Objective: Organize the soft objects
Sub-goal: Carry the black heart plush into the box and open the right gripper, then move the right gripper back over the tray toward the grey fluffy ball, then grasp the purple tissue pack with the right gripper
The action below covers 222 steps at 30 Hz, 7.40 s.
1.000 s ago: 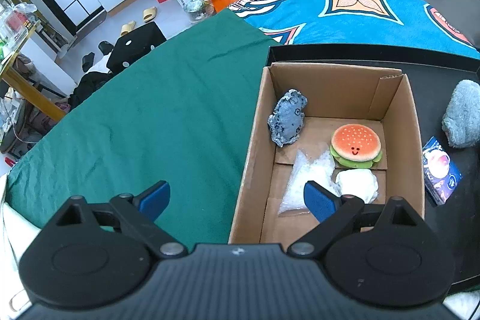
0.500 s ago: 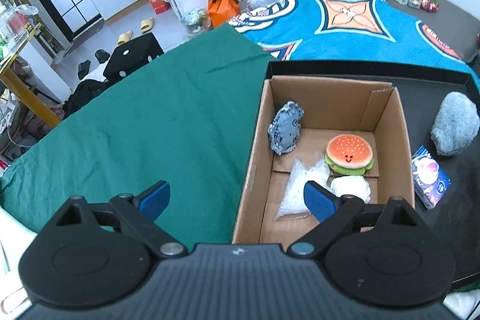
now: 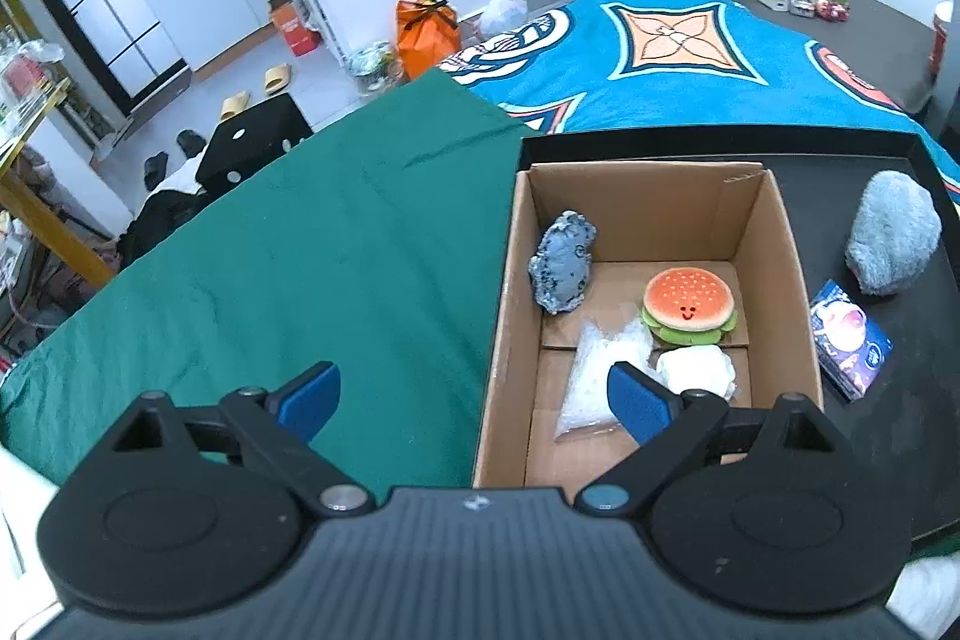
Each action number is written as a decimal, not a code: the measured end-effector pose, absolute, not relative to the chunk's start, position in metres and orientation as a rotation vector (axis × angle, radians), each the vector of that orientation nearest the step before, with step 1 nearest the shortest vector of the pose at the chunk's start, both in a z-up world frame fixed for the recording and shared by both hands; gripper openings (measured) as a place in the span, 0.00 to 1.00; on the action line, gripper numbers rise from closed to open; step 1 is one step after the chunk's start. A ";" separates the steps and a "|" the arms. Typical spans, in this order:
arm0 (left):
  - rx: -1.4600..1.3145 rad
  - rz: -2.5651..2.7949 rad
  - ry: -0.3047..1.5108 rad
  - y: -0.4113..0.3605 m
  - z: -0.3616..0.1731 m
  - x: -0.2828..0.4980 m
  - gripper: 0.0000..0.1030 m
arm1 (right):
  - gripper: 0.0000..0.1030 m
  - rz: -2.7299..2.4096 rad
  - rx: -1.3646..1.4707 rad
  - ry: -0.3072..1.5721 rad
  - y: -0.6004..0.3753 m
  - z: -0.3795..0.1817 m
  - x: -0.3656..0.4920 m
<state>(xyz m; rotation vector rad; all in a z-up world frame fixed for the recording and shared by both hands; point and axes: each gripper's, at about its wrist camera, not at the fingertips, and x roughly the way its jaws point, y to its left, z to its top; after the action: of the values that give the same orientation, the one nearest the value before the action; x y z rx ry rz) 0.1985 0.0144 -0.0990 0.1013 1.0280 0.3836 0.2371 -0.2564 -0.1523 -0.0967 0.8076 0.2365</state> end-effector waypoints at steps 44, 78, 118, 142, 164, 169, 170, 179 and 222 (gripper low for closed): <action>-0.087 0.290 1.041 0.055 -0.114 0.189 0.93 | 0.26 0.411 -0.179 0.725 -0.124 -0.089 0.203; -0.331 0.206 1.166 0.092 -0.154 0.205 0.15 | 0.41 0.547 -0.199 0.703 -0.061 -0.089 0.218; -0.117 0.295 1.033 0.045 -0.111 0.197 0.95 | 0.57 0.434 -0.070 0.720 -0.181 -0.102 0.223; 0.003 0.390 1.064 0.020 -0.106 0.208 0.95 | 0.58 0.426 0.002 0.726 -0.235 -0.143 0.246; 0.093 0.435 1.151 0.006 -0.120 0.227 0.95 | 0.58 0.537 0.009 0.877 -0.220 -0.201 0.251; 0.100 0.436 1.157 0.005 -0.122 0.228 0.95 | 0.59 0.556 -0.051 0.897 -0.207 -0.208 0.249; 0.099 0.436 1.158 0.006 -0.121 0.228 0.95 | 0.59 0.558 -0.064 0.898 -0.205 -0.209 0.248; 0.091 0.432 1.150 0.006 -0.120 0.227 0.95 | 0.58 0.550 -0.191 0.887 -0.194 -0.218 0.246; 0.033 0.345 1.067 0.028 -0.105 0.193 0.95 | 0.51 0.459 -0.181 0.732 -0.189 -0.100 0.205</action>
<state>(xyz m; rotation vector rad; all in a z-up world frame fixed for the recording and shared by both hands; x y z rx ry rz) 0.1926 0.0284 -0.1054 0.0328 1.0674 0.3447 0.2047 -0.1893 -0.1001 -0.1809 0.7323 0.4587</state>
